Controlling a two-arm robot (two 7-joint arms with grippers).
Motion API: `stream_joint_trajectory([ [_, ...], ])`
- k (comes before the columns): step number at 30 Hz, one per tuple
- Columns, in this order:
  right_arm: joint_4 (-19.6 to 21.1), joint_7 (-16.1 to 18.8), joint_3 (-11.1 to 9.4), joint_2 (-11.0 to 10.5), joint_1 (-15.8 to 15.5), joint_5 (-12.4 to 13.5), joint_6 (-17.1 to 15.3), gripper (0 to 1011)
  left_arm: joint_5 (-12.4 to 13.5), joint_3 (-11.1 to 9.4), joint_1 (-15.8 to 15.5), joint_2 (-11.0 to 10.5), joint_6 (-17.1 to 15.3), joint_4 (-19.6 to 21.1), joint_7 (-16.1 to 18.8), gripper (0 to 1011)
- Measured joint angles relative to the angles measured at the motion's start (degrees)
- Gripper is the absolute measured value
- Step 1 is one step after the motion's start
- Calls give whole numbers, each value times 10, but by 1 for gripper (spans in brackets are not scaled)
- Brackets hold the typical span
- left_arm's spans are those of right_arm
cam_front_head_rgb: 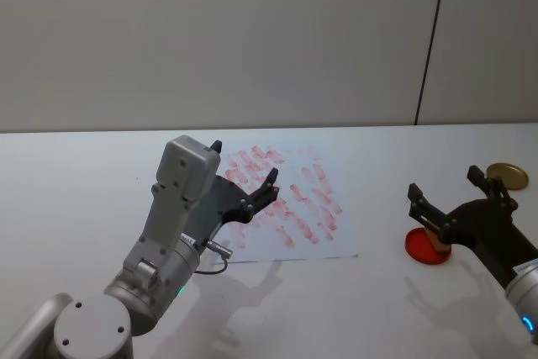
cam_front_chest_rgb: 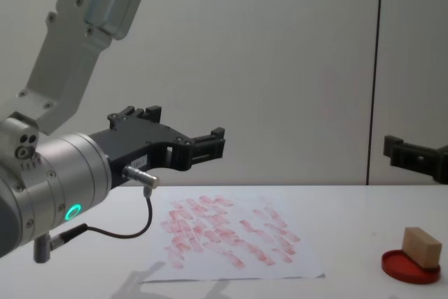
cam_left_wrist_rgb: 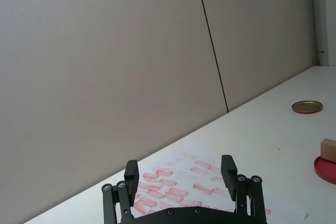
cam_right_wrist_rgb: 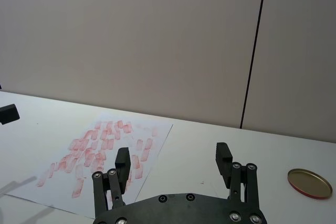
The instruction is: Use the one hand to pick up the stamp and affix it onto the A4 paper.
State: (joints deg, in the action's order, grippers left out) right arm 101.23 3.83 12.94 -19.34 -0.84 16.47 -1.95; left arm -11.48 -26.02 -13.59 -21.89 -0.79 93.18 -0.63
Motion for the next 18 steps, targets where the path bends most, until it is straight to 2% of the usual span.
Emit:
stream_joint_trajectory([
  [11, 0, -2, 0, 1, 0, 0, -3, 1001, 0, 0, 0, 0, 0, 0, 0, 993],
  [18, 4, -21, 3, 9, 0, 0, -29, 1001, 0, 0, 0, 0, 0, 0, 0, 993],
])
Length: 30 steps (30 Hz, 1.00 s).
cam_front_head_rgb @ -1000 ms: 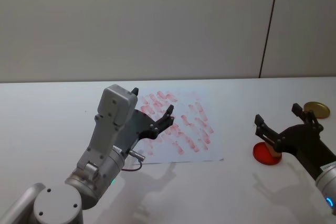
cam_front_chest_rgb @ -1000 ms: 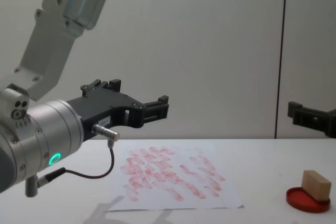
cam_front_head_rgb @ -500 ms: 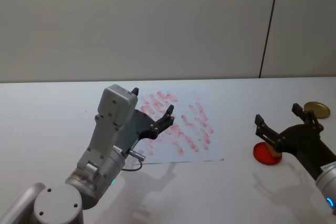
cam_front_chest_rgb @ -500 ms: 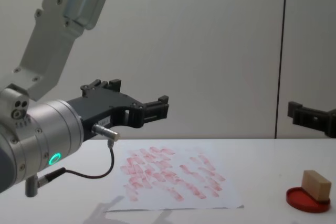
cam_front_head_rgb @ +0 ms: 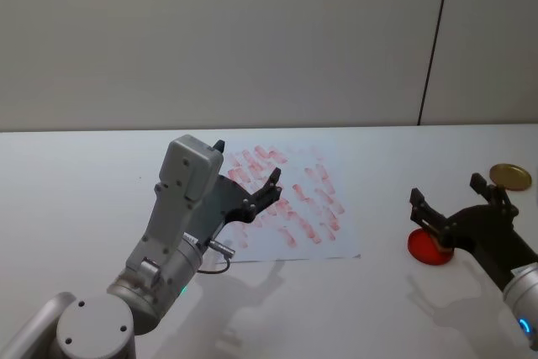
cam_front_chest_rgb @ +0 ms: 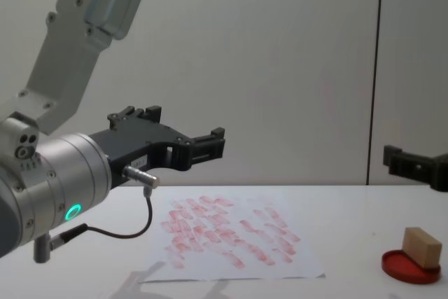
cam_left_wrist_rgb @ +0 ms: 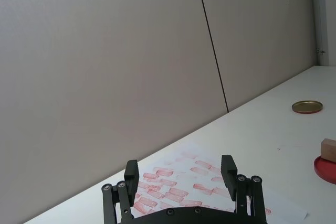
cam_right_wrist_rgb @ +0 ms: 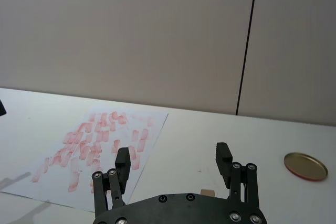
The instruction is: Use the one hand to pick up the stamp and affix it onto the A4 paper.
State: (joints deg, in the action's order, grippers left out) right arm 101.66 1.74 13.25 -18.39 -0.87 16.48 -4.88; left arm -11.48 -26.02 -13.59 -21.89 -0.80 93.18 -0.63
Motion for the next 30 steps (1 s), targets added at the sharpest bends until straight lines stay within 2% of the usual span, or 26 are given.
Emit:
stream_joint_trajectory([
  [7, 8, -40, 3, 14, 0, 7, -56, 1001, 0, 0, 0, 0, 0, 0, 0, 993],
  [8, 8, -40, 3, 14, 0, 7, -56, 1001, 0, 0, 0, 0, 0, 0, 0, 993],
  [17, 11, -93, 1, 32, 9, 19, -134, 1001, 0, 0, 0, 0, 0, 0, 0, 993],
  [23, 0, -108, -5, 38, 19, 25, -166, 1001, 0, 0, 0, 0, 0, 0, 0, 993],
  [30, -22, -106, -10, 44, 34, 28, -188, 1001, 0, 0, 0, 0, 0, 0, 0, 993],
])
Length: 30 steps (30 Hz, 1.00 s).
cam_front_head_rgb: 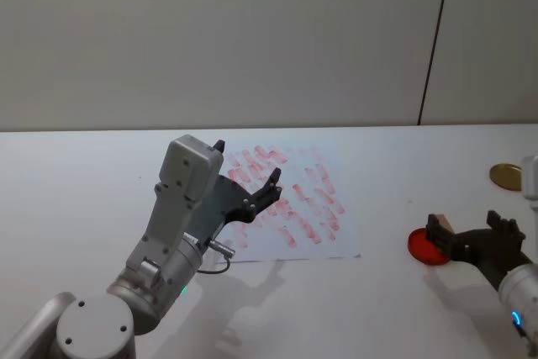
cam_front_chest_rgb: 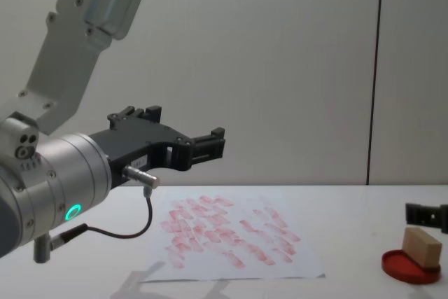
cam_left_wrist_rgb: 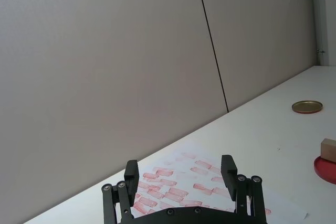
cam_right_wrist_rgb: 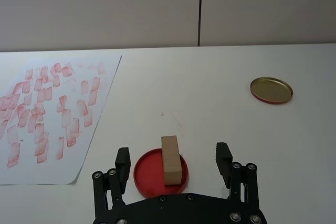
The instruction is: Use the one hand to pick up the stamp and affix it onto the A4 paper.
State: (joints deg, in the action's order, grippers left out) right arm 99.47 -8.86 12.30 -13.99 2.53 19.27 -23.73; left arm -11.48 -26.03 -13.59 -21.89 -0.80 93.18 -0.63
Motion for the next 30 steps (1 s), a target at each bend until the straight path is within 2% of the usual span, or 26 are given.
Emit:
stream_joint_trajectory([
  [17, -73, 37, 0, 19, 45, -9, -21, 998, 0, 0, 0, 0, 0, 0, 0, 993],
  [21, -85, 41, 0, 23, 52, -12, -23, 925, 0, 0, 0, 0, 0, 0, 0, 993],
  [28, -102, 43, -1, 28, 63, -18, -26, 729, 0, 0, 0, 0, 0, 0, 0, 993],
  [29, -105, 43, -1, 28, 65, -19, -26, 729, 0, 0, 0, 0, 0, 0, 0, 993],
  [30, -106, 43, -1, 29, 65, -20, -26, 664, 0, 0, 0, 0, 0, 0, 0, 993],
])
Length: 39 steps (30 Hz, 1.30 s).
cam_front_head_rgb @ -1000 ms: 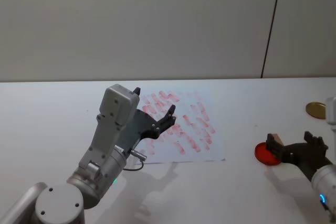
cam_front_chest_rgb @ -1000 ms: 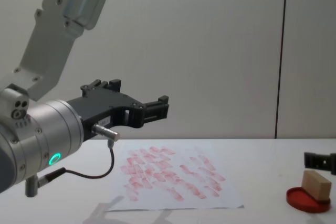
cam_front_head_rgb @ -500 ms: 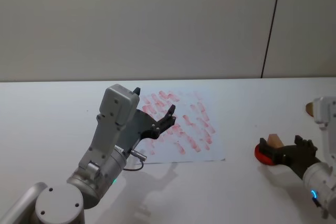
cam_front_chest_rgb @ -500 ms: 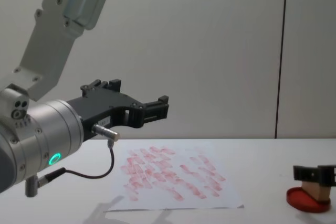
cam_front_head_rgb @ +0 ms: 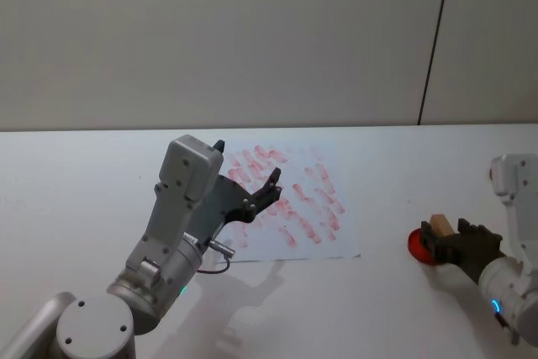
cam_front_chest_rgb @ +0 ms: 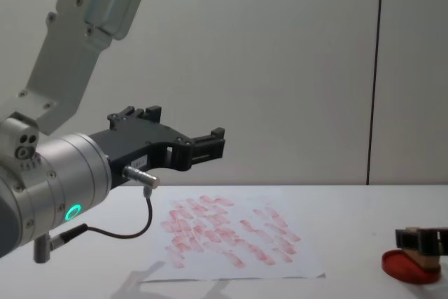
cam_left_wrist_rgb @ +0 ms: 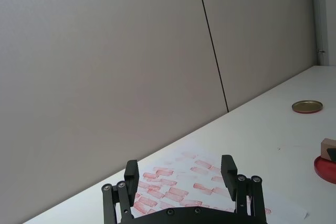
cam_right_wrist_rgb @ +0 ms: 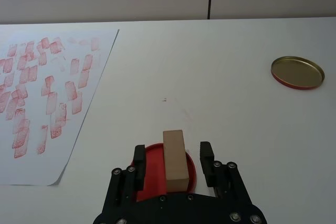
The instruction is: Use the one hand to pick up the stamp and affix it onto the A4 paper.
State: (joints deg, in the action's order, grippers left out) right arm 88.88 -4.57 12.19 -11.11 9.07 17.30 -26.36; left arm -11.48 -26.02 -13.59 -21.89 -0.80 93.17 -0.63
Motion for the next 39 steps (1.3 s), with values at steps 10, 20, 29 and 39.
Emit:
stream_joint_trajectory([
  [10, -9, -3, -2, 4, 5, -5, -3, 358, 0, 0, 0, 0, 0, 0, 0, 993],
  [20, -15, -9, -4, 8, 9, -8, -11, 217, 0, 0, 0, 0, 0, 0, 0, 993],
  [29, -23, -11, -5, 11, 14, -11, -20, 217, 0, 0, 0, 0, 0, 0, 0, 993],
  [39, -32, -7, -5, 15, 20, -15, -25, 218, 0, 0, 0, 0, 0, 0, 0, 993],
])
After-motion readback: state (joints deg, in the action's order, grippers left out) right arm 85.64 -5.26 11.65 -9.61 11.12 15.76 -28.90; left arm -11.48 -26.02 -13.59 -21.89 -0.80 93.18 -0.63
